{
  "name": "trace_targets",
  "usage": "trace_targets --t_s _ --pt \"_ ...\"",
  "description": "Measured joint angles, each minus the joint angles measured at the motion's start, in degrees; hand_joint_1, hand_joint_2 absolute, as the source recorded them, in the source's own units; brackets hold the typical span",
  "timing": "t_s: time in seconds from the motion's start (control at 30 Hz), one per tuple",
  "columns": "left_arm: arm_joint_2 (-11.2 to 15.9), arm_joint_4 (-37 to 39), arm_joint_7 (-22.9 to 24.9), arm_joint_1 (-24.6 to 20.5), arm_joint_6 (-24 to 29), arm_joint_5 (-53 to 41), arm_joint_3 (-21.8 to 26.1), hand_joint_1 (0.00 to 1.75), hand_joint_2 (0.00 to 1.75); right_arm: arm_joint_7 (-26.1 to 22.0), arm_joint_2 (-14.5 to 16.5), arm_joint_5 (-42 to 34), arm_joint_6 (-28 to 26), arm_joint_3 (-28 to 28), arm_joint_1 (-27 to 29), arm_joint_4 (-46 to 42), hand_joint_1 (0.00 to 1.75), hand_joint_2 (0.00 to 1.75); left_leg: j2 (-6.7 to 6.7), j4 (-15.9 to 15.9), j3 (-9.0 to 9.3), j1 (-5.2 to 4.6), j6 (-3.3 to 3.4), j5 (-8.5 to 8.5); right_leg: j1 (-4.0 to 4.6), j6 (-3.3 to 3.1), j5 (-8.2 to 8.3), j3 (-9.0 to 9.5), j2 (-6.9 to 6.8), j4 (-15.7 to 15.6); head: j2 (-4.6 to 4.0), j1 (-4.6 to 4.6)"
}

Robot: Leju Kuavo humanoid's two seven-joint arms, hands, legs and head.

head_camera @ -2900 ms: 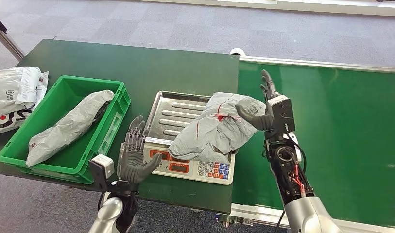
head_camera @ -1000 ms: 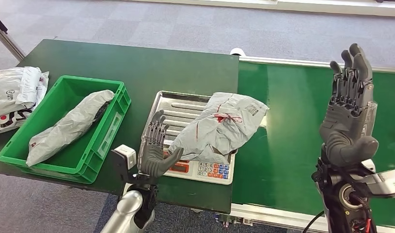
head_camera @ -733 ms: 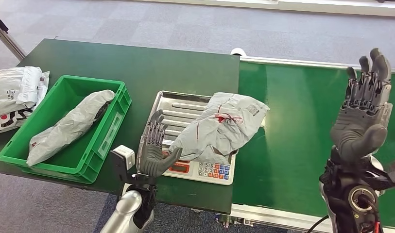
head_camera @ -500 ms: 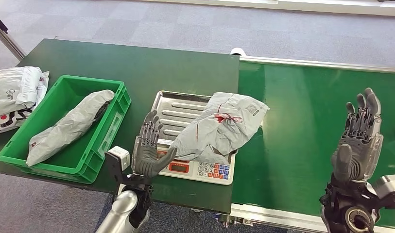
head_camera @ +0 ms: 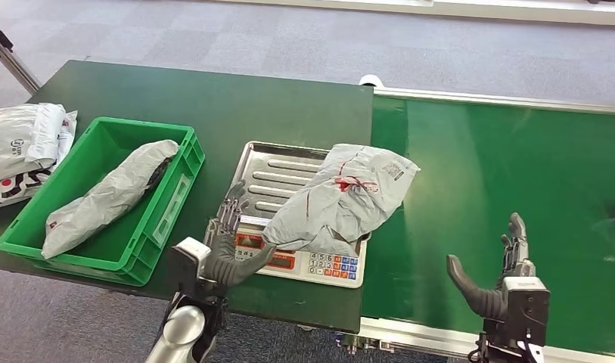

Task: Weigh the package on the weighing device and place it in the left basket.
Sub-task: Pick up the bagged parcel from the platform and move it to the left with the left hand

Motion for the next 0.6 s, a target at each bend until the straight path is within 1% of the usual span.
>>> trace_targets --t_s 0.07,0.13,0.3,0.37,0.47,0.53,0.6 --pt "0.1 0.0 1.1 0.1 -0.1 -3.0 0.2 0.00 1.75 0.2 1.4 0.7 0.3 -0.4 0.0 1.5 0.00 1.75 0.00 0.0 0.01 0.00 0.01 0.01 0.00 0.00 0.00 0.01 0.00 0.0 0.00 0.01" --pt "0.1 0.0 1.3 0.1 -0.2 -3.9 0.3 0.00 1.75 0.3 2.3 0.9 0.4 -0.7 0.0 2.6 0.00 1.75 0.00 0.0 0.02 0.00 0.01 0.01 -0.01 0.00 0.01 0.02 0.00 0.0 0.00 0.01" --pt "0.2 0.0 1.4 0.0 -0.3 -4.6 0.5 0.00 1.75 0.4 3.4 1.1 0.6 -1.3 0.0 4.0 0.00 1.75 0.00 0.0 0.02 -0.01 0.00 0.00 -0.01 0.00 0.01 0.01 0.00 0.0 0.00 0.00" --pt "0.2 0.1 2.2 -0.2 -0.4 -6.5 0.5 0.00 1.75 0.8 3.7 1.6 1.0 -1.4 0.0 4.5 0.00 1.75 0.00 0.0 0.02 -0.01 0.00 0.00 -0.01 0.00 0.01 0.00 0.00 0.0 0.00 -0.01" --pt "0.4 1.7 5.5 -2.0 2.5 -15.2 0.4 0.00 1.75 1.1 4.5 3.0 1.9 -1.6 -0.3 5.7 0.00 1.75 0.00 0.0 0.02 0.00 0.00 0.01 -0.01 0.00 0.01 -0.01 0.00 0.0 0.00 -0.01" --pt "0.6 3.6 8.1 -4.2 5.7 -22.2 0.3 0.00 1.75 1.1 5.2 3.9 2.2 -1.6 -0.7 6.5 0.00 1.75 -0.01 0.0 0.03 0.00 0.00 0.02 0.00 -0.01 0.02 0.01 0.00 0.0 0.00 -0.01" --pt "0.8 5.5 10.2 -6.5 8.1 -26.7 0.2 0.00 1.75 1.2 5.9 4.7 2.6 -1.7 -1.2 7.1 0.00 1.75 -0.01 0.0 0.06 0.00 0.00 0.03 0.00 -0.01 0.03 0.02 0.00 0.0 0.00 -0.01"
